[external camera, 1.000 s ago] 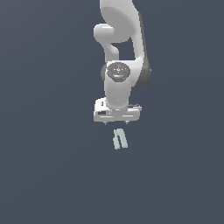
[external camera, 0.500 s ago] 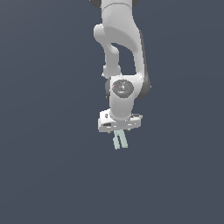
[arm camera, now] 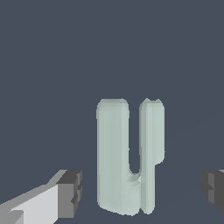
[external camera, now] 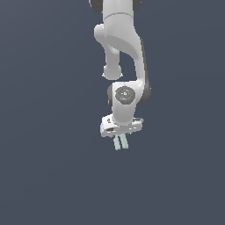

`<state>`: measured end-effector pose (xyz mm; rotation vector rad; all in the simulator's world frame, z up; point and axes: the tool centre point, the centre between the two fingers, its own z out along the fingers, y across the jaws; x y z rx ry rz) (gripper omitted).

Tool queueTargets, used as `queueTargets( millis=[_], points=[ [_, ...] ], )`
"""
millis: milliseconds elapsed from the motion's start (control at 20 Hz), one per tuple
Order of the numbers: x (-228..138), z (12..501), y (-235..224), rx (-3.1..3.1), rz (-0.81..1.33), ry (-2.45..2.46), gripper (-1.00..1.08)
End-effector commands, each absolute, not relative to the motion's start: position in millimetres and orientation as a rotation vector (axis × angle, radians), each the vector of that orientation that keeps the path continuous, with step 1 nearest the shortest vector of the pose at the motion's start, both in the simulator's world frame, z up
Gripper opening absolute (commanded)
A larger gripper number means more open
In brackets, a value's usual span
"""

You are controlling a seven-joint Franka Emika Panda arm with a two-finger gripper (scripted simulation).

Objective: Pick up the object and move it to a goal position.

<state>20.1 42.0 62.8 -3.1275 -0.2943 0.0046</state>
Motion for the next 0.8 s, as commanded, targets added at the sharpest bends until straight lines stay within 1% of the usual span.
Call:
queueTargets(
  millis=[0, 200, 500, 750],
  points=[
    [20, 62, 42, -3.128, 0.004, -0.294, 1.00],
    [20, 51, 42, -3.128, 0.003, -0.295, 1.00],
    [20, 21, 42, -3.127, 0.001, -0.298, 1.00],
    [21, 12, 42, -3.127, 0.000, -0.299, 1.00]
  ],
)
